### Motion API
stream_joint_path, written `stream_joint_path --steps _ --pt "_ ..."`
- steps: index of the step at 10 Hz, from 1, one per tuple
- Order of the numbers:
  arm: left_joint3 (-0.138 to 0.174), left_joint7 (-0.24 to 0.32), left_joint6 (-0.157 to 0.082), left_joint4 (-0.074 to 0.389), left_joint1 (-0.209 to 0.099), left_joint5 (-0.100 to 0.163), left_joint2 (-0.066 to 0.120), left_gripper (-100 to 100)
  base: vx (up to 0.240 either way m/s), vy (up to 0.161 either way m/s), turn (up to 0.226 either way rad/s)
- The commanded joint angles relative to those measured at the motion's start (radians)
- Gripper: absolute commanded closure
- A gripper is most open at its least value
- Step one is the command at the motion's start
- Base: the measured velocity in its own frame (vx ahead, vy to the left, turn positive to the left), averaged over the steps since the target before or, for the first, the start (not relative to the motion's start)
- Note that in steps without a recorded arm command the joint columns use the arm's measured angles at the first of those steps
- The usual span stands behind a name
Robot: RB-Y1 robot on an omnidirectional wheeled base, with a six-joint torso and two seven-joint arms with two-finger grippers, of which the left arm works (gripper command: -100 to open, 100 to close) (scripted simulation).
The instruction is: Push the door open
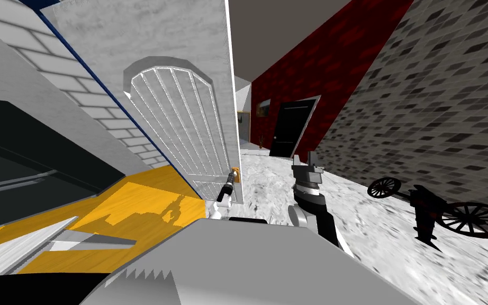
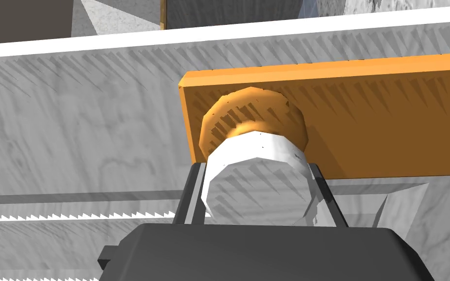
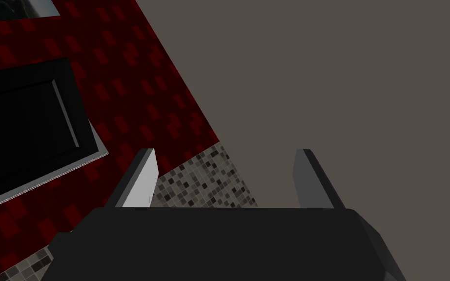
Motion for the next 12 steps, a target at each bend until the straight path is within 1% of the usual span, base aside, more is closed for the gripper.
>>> stream_joint_path --steps 1,2,3,4,6,7,9,12 --pt "0.023 -0.005 -0.006 0.000 -0.002 0.005 -0.017 100 0.157 -0.150 0.137" --pt "0.033 -0.007 -0.006 -0.001 -0.001 0.007 -0.032 100 0.124 -0.138 0.102" --pt "0.028 -0.006 -0.001 -0.002 0.000 0.005 -0.022 100 0.059 -0.053 0.045" --pt "0.046 -0.009 -0.003 -0.006 0.001 0.010 0.001 100 0.124 0.048 0.028" --pt "0.061 -0.012 -0.003 -0.009 0.004 0.015 0.018 100 0.191 0.044 0.066" --pt "0.017 -0.019 -0.010 -0.012 0.023 0.016 0.023 -100 0.073 0.040 0.203" --pt "-0.020 -0.029 -0.012 -0.027 0.042 0.019 0.032 -100 -0.049 0.034 0.158" --pt "-0.094 -0.047 -0.015 -0.057 0.080 0.025 0.043 -100 -0.051 0.018 0.167"
